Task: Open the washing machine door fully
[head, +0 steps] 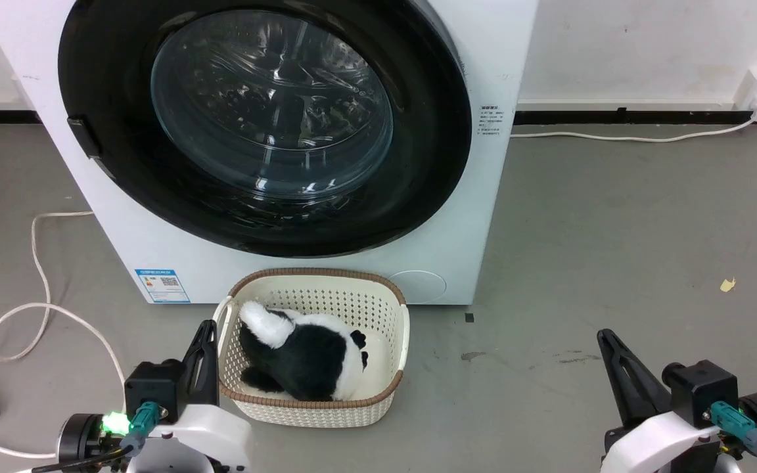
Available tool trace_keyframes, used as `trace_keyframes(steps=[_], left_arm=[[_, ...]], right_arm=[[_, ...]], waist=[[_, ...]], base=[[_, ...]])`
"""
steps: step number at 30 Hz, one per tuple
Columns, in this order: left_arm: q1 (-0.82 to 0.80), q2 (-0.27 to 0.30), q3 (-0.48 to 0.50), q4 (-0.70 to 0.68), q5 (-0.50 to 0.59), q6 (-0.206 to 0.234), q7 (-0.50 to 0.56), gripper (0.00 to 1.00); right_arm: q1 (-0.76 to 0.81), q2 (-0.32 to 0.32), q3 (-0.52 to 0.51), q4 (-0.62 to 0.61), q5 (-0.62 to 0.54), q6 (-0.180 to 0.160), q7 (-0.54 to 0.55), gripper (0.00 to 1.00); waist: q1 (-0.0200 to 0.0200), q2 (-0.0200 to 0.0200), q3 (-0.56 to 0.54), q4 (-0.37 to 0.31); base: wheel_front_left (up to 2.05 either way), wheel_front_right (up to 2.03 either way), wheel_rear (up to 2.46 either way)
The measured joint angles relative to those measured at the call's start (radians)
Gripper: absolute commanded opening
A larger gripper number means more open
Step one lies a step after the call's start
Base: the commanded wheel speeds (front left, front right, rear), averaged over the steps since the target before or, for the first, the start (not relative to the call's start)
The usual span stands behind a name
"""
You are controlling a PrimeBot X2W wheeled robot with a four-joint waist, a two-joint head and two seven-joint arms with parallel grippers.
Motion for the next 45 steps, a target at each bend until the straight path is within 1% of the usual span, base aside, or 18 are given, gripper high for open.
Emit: trace_keyframes(steps=[29,30,45], left_arm=[[0.000,0.000,0.000,0.000,0.000,0.000,0.000,0.00],[0.000,0.000,0.000,0.000,-0.001,0.000,0.000,1.00],[0.000,0.000,-0.014,0.003,-0.002,0.003,-0.015,1.00]], right_arm=[[0.000,0.000,0.000,0.000,0.000,0.000,0.000,0.00],[0.000,0.000,0.000,0.000,0.000,0.000,0.000,1.00],[0.001,0.000,0.000,0.000,0.013,0.000,-0.014,1.00]], waist=[[0.0001,0.0000,0.000,0.000],[0.0000,0.0000,0.000,0.000],[0.0000,0.0000,0.002,0.001]], base=[[0.00,0.00,0.00],[0.00,0.00,0.00],[0.00,0.00,0.00]])
